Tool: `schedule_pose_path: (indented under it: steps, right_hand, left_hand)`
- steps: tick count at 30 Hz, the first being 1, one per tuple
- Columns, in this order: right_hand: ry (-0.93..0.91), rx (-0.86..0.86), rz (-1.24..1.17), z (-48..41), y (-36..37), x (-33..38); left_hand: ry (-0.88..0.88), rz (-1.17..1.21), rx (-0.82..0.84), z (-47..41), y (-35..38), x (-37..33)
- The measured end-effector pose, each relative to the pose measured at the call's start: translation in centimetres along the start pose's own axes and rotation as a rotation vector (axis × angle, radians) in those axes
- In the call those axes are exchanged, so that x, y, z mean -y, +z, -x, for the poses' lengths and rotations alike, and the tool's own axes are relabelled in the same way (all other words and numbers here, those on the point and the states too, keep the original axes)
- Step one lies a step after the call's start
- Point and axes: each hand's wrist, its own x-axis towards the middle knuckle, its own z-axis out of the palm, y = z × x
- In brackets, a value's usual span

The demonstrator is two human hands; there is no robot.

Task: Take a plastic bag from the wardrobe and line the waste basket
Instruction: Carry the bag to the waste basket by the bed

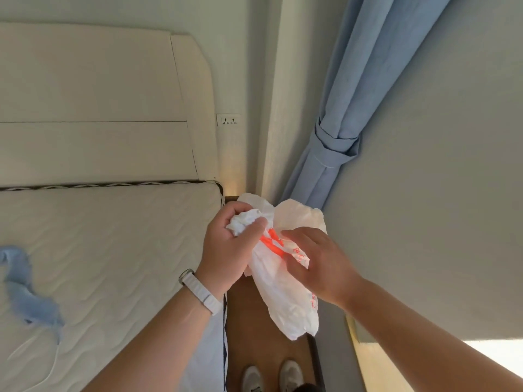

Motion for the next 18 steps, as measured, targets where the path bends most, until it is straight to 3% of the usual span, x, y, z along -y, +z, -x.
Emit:
schedule_pose_path:
  steps: [10, 18]
  right_hand:
    - [-0.118, -0.09, -0.132, -5.5, 3.3, -1.4]
    - [-0.141, 0.005, -0.201, -9.1, 3.8, -3.7]
  left_hand:
    - [-0.048, 0.008, -0.109, -3.7, -0.9, 0.3]
    - [-0.061, -0.009, -0.194, -6.9, 0.5, 0.7]
